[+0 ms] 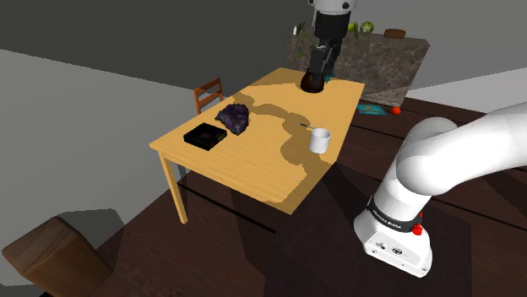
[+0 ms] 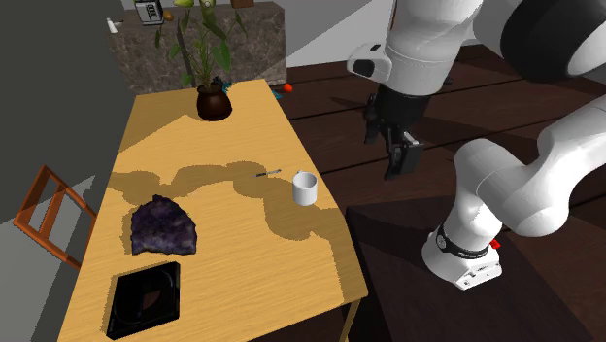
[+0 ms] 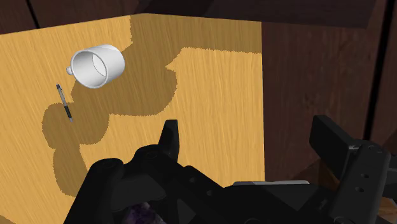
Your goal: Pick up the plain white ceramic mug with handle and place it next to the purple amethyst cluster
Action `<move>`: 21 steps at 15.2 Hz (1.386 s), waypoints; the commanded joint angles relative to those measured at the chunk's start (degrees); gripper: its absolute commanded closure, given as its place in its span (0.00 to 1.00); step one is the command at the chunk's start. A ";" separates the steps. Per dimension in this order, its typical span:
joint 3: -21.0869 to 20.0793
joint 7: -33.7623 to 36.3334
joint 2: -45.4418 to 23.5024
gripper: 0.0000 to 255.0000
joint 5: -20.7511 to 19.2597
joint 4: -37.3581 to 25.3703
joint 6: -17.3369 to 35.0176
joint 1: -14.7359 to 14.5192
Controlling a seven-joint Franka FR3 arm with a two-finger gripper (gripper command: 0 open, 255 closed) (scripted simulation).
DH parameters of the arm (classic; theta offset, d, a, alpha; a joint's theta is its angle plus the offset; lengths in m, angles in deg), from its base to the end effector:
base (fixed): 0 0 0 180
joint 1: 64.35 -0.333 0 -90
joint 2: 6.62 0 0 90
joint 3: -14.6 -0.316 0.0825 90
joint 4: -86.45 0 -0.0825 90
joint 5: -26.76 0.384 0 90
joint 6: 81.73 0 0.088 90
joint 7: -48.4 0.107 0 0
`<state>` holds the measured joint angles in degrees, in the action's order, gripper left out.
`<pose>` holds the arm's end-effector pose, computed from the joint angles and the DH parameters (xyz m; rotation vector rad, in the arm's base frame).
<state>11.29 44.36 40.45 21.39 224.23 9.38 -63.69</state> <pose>0.2986 0.0089 0.5804 3.0017 0.1502 0.0048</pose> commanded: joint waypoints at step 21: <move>21.89 -14.70 -17.59 0.00 -9.63 17.25 39.91 7.97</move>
<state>31.91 30.67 24.78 11.96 241.53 47.05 -55.98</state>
